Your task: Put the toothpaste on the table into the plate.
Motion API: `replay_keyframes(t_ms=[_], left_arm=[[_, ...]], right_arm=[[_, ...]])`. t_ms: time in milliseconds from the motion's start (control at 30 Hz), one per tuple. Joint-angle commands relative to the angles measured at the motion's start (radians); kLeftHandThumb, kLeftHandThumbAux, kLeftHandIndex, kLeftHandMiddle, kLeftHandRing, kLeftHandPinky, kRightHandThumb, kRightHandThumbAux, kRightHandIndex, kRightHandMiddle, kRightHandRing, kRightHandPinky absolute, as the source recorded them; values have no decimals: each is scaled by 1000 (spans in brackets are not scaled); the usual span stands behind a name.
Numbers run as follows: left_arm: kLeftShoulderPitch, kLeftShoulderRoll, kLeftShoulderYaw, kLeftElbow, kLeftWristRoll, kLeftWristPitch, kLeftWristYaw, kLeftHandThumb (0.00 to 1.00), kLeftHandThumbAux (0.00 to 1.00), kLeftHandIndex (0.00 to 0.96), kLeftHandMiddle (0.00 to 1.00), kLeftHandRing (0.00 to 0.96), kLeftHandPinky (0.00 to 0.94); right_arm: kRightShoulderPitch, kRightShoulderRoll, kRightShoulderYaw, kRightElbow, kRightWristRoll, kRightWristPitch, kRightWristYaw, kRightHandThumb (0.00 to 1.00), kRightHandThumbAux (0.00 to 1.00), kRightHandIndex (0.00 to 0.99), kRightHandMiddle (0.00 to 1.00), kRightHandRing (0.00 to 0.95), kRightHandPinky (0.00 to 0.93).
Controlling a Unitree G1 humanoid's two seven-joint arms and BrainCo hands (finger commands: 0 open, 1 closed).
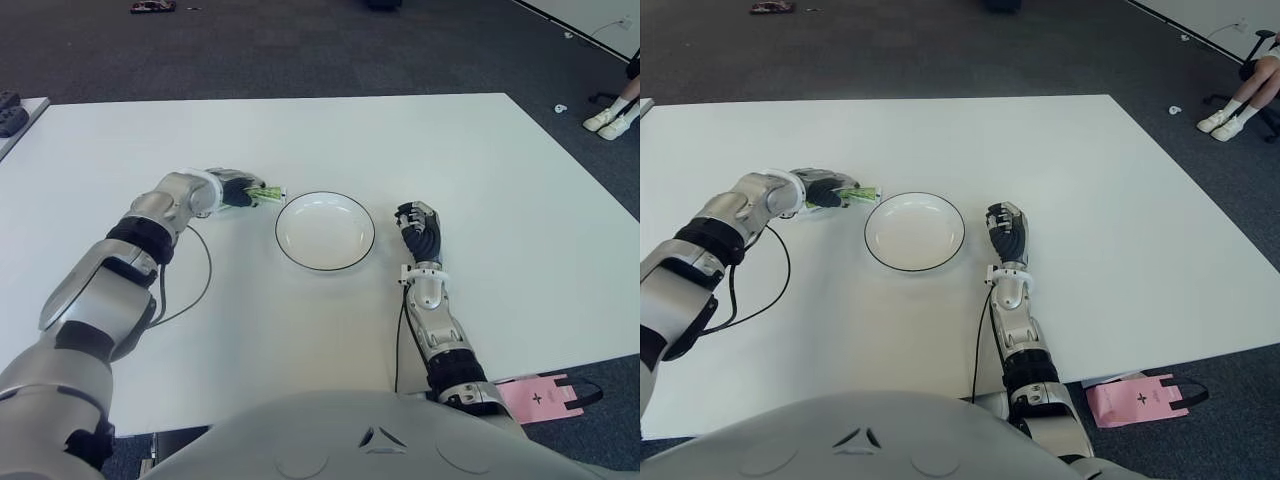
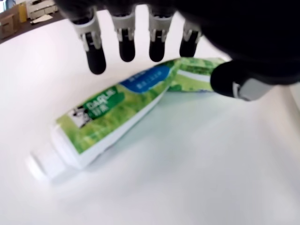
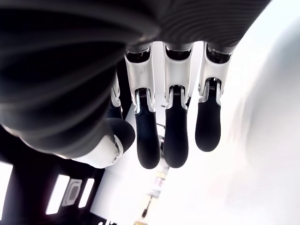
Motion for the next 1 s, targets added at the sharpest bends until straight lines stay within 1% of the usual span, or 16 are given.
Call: replay_keyframes(t_ms=[33,200,333,400,500,667,833,933,1000], left_arm=[[-19,12,-36,26,22,-8,-60,662,314,0,0,23,146],[-26,14,-53,34,26,-5,-91,666,304,0,0,23,159],[-15,11,-46,39,9,15,-101,665,296,0,0,30,168],[-15,13,-54,35,13,10,-119,667,297,0,0,33,160],[-10,23,-69,-9,23,2,-161,656,294,0,0,20,137],[-11,31,-85,-9,39,-2,-169,641,290,0,0,8,130],[-14,32,-108,5,51,-6,-162,615,287,0,0,0,135],[-14,19,-124,27,65,-5,-138,602,289,0,0,6,138],[-13,-11,-143,75,85,5,-89,597,296,0,0,12,142]], right_arm=[[99,17,3,71,6,62,7,708,732,422,502,515,522],[98,15,5,76,0,52,2,708,732,422,500,509,512],[101,12,9,72,-1,53,9,708,732,421,500,511,520],[102,12,8,69,4,56,16,708,732,421,499,511,519],[103,14,5,67,13,55,24,709,732,421,496,506,516],[102,13,-1,71,21,53,30,708,732,421,493,500,517],[103,11,0,73,13,53,24,707,732,421,493,501,522],[103,10,0,76,10,53,20,707,732,421,495,503,523],[102,10,0,79,10,49,19,707,733,421,496,504,521]])
